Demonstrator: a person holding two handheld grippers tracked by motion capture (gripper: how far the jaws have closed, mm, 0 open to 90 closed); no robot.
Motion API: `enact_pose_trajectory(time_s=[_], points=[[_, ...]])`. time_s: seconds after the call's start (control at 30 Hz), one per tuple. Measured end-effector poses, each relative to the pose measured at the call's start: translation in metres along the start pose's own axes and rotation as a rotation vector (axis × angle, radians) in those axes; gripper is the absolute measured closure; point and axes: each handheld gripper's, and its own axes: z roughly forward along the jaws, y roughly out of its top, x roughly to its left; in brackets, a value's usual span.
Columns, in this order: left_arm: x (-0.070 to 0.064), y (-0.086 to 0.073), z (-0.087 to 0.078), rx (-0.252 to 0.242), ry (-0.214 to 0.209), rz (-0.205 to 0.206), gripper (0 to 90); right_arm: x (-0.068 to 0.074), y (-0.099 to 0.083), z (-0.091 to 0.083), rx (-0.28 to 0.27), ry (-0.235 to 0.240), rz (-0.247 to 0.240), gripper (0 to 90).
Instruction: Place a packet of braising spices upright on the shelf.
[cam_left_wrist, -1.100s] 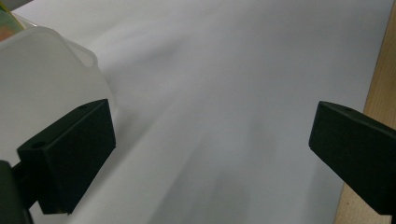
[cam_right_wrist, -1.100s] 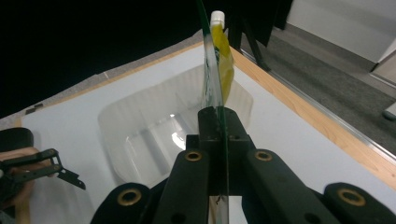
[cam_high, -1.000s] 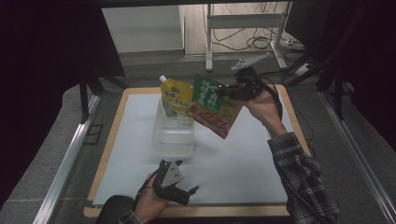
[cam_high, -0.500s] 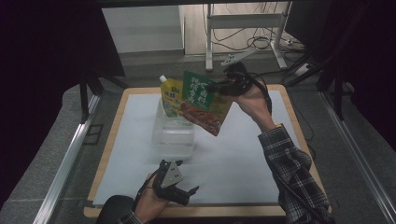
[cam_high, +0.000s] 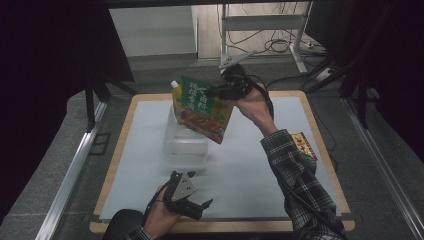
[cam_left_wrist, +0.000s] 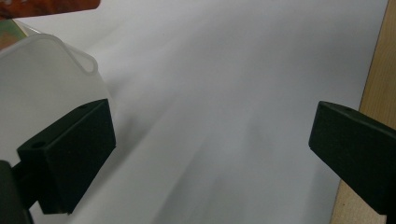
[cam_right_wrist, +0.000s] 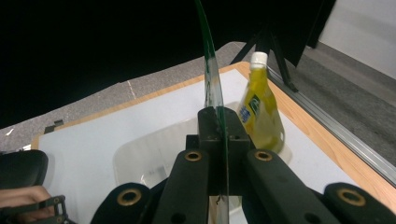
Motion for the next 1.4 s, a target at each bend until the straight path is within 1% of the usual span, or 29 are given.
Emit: enact_pose_trajectory(time_s=[0.4,0.47,0.5,0.53,0.57,0.63,0.73,0.8,0.93,1.07,1.13,1.2,1.33,1.37,1.4], points=[[0.000,0.000,0.000,0.001,-0.001,0.002,0.2,0.003,0.015,0.031,0.002,0.026,-0.013,89.1],[0.000,0.000,-0.001,-0.002,-0.001,0.001,0.2,0.005,0.017,0.036,0.003,0.032,-0.021,89.1],[0.000,0.000,-0.001,-0.002,-0.001,0.001,0.2,0.006,0.018,0.039,0.005,0.030,-0.031,89.1],[0.000,0.000,-0.001,-0.002,-0.002,0.001,0.2,0.006,0.019,0.042,0.006,0.036,-0.031,89.1],[0.001,0.000,-0.001,0.004,-0.001,0.008,0.2,0.007,0.020,0.045,0.009,0.039,-0.035,89.1],[0.000,0.000,-0.001,0.000,-0.002,0.005,0.3,0.008,0.022,0.050,0.018,0.035,-0.044,89.1],[0.000,0.000,-0.001,0.000,-0.004,0.006,0.2,0.009,0.021,0.058,0.030,0.042,-0.045,89.1],[0.000,0.000,-0.001,0.001,-0.004,0.006,0.2,0.009,0.021,0.062,0.026,0.052,-0.040,89.1],[0.000,0.000,-0.001,0.001,-0.003,0.006,0.3,0.009,0.022,0.066,0.011,0.071,-0.011,89.0],[0.000,0.000,-0.001,0.001,-0.003,0.007,0.2,0.012,0.025,0.068,0.008,0.081,-0.007,89.0],[0.000,0.000,0.000,0.005,-0.003,0.009,0.2,0.013,0.025,0.070,0.013,0.080,-0.013,88.9],[-0.001,0.000,0.000,0.005,-0.005,0.011,0.2,0.012,0.022,0.072,0.016,0.084,0.006,88.9],[-0.001,0.000,0.000,0.007,-0.005,0.013,0.3,0.008,0.020,0.074,-0.007,0.103,0.056,88.9],[-0.001,0.000,0.000,0.007,-0.005,0.013,0.3,0.008,0.021,0.074,-0.010,0.107,0.063,88.8],[0.000,0.000,0.000,0.006,-0.005,0.010,0.3,0.009,0.022,0.074,-0.010,0.107,0.057,88.8]])
